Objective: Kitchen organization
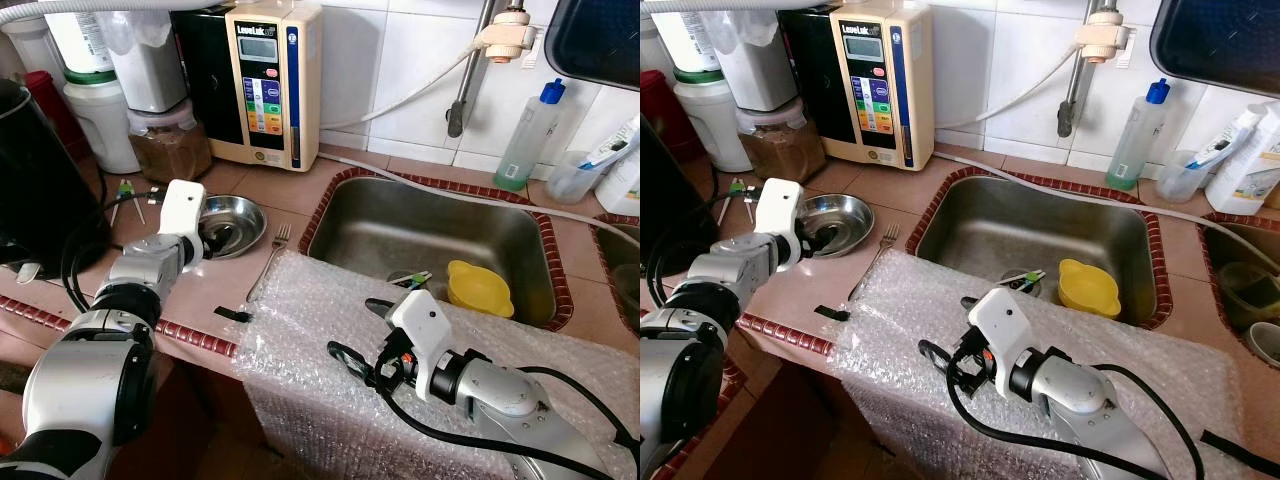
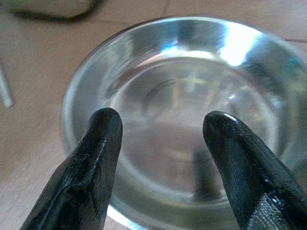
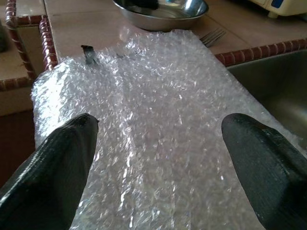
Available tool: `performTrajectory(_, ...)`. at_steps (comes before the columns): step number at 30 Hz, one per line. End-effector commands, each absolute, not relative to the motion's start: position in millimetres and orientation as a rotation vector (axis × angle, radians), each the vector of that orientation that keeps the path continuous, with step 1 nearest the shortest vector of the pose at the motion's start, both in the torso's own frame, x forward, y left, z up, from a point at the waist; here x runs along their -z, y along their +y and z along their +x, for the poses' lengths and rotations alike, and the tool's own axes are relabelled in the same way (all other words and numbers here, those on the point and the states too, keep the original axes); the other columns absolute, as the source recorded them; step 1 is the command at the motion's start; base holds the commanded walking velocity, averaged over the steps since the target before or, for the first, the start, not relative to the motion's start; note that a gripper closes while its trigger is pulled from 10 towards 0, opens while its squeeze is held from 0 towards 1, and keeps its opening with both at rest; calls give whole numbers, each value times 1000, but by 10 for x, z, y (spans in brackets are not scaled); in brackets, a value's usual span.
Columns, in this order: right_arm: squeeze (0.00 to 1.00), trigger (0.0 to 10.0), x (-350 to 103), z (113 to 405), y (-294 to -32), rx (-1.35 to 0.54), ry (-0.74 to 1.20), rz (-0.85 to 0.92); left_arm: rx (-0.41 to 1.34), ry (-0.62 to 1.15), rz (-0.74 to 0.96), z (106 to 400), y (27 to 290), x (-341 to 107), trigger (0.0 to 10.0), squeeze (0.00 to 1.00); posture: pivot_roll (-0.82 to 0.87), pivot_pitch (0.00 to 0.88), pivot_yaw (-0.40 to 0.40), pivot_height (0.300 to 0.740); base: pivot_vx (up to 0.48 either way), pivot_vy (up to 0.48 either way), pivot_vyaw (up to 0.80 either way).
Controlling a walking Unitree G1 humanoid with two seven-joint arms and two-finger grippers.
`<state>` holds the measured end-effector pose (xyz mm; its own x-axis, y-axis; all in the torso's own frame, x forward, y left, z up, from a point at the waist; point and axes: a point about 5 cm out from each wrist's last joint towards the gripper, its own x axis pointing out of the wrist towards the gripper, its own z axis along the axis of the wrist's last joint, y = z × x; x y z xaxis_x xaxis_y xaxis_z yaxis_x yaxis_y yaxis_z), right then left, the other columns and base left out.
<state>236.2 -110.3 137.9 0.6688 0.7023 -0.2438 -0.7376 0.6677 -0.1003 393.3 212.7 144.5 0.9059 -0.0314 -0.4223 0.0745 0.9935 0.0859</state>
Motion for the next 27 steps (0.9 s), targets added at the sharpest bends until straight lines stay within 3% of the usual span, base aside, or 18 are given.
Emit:
performTrajectory(1,0,10000,-1419,2392,-1128,-803,170,-214,23,437,89,3920,2164,-1420,10000,0,10,0,45,740,0,0,0)
performTrajectory(9,0,10000,-1420,2403,-1127,-808,166,-231,17,484,67,3871,2145,-1295,10000,0,10,0,42,740,0,0,0)
performTrajectory(10,0,10000,-1419,2401,-1126,-807,165,-232,32,501,49,3860,2122,-1265,3843,0,10,0,43,740,0,0,0)
performTrajectory(11,0,10000,-1418,2398,-1126,-807,166,-233,48,516,12,3850,2094,-1239,0,0,8,0,44,740,0,0,0)
performTrajectory(27,0,10000,-1392,2403,-1144,-803,174,-253,42,481,-92,3899,2035,-1327,0,0,11,0,38,740,0,0,0)
